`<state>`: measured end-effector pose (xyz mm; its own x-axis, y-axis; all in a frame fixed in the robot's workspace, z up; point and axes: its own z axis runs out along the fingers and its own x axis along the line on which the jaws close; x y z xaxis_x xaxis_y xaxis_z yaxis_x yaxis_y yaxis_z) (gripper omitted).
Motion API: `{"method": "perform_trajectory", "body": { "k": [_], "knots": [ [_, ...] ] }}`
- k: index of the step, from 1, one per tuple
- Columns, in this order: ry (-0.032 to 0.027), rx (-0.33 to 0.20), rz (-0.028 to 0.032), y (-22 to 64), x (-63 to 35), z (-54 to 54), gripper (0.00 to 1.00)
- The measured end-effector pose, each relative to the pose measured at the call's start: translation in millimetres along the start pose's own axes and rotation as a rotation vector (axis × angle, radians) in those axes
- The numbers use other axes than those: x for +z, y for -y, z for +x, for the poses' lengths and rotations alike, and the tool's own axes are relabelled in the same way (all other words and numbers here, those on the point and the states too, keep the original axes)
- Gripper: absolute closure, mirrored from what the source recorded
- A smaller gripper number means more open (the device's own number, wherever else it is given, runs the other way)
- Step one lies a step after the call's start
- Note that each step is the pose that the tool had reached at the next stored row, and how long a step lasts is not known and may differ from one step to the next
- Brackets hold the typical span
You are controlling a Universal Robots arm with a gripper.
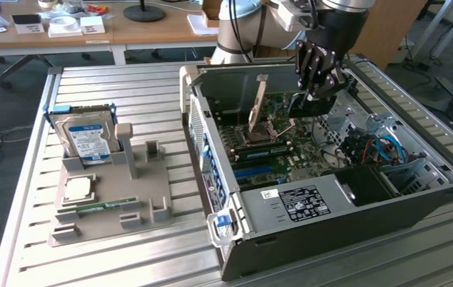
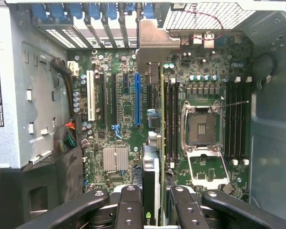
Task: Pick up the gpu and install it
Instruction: 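Insert the gpu into the slot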
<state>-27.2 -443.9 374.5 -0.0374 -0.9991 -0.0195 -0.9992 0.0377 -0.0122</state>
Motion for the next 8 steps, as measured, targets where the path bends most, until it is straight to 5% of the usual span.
{"method": "perform_trajectory", "body": {
  "k": [8],
  "knots": [
    [0.0, 0.0, 0.0, -0.2, 2.6, -0.1, 0.73]
  ]
}}
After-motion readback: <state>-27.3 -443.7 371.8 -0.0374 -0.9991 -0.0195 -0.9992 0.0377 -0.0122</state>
